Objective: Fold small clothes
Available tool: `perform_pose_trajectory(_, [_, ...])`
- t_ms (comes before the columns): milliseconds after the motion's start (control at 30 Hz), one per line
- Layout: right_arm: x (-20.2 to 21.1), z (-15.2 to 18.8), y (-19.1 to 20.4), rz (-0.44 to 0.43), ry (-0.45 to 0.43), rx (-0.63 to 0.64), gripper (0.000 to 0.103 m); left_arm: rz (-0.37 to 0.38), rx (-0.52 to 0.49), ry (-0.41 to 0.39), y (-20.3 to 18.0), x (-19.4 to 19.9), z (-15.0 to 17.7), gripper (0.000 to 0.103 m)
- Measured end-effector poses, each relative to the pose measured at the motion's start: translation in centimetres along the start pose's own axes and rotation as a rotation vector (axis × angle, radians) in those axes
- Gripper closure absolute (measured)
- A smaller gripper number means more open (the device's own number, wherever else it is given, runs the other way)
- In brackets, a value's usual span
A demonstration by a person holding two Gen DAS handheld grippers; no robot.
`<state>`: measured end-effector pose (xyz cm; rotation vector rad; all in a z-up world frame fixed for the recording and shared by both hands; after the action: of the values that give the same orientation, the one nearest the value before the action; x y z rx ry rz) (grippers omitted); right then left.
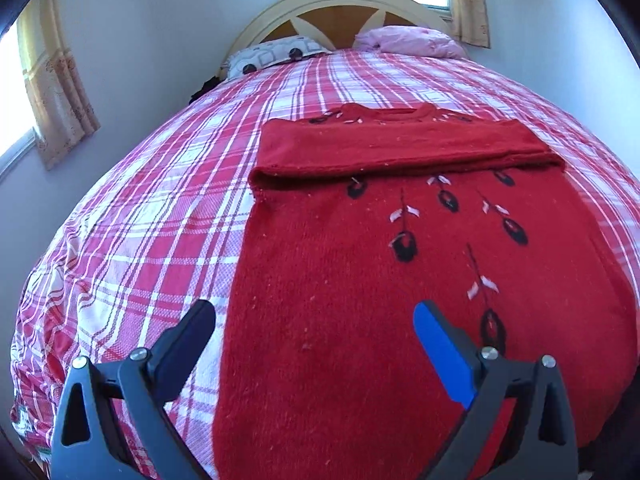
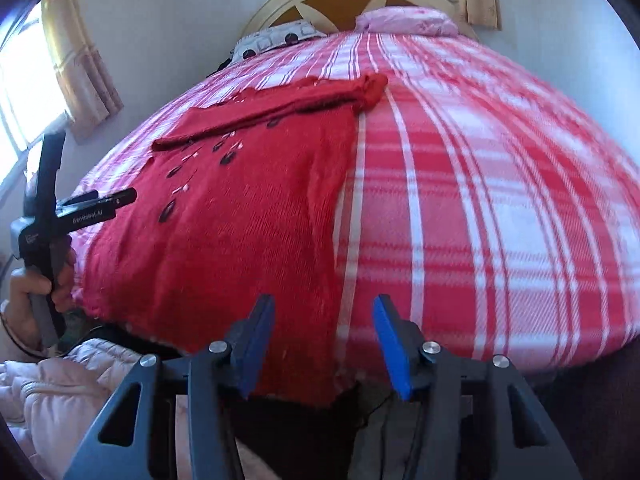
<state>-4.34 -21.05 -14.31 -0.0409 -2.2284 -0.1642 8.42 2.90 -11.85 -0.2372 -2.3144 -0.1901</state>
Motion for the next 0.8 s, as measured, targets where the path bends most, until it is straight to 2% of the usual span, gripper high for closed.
perform_pose_trajectory(100, [0.3, 0.7, -0.4, -0.039, 0.019, -0.041, 0.050, 0.057, 0.005, 0.020, 1.1, 0.6, 1.2, 0.001])
perform_pose_trajectory(167, [0.3, 1.1, -0.5, -0.081, 0.043, -0.068, 0.049, 0.065, 0.003, 0.026, 1.6, 0.7, 1.5, 0.001])
perform_pose_trajectory(367, [-0.2, 2.5, -0.8, -0.070, 0.074, -0.079, 0.047, 0.060, 0.000, 0.039, 3.0, 1.3, 2.0, 0.001])
perform_pose_trajectory(500, [-1.1, 3.3, -0.5, -0.190, 0.126, -0.126, 0.047, 0.104, 0.025, 0.048, 3.5, 2.0, 1.6, 0.001])
perform_pose_trajectory(533, [-1.3, 3.6, -0.1, -0.191, 0.139, -0.109, 0.047, 0.117, 0.029, 0.052, 3.7, 2.1, 1.6, 0.001])
perform_pose_trajectory(633, [-2.4, 4.1, 0.9, -0.114, 0.147, -0.042, 0.047, 0.136, 0.065, 0.059, 4.8, 2.3, 1.5, 0.001])
perform_pose_trajectory(667, [-2.5, 4.1, 0.9, -0.117, 0.149, -0.045, 0.047, 0.153, 0.080, 0.066, 5.3, 2.2, 1.5, 0.002])
perform_pose_trajectory(800, [-2.9, 3.9, 0.8, -0.212, 0.146, -0.115, 0.048, 0.220, 0.147, 0.120, 6.6, 1.6, 2.1, 0.002])
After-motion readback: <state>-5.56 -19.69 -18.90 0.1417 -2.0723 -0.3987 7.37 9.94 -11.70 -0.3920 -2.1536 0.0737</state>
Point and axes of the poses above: each gripper's, at about its wrist camera, not at the fingertips, and x roughly against the way its jaws point, y to its left, z to its underside, the point moved 4 cm from there along -x, roughly the way its jaws point, and after that the axes turned 7 degrees about z, right-handed, at the moved point
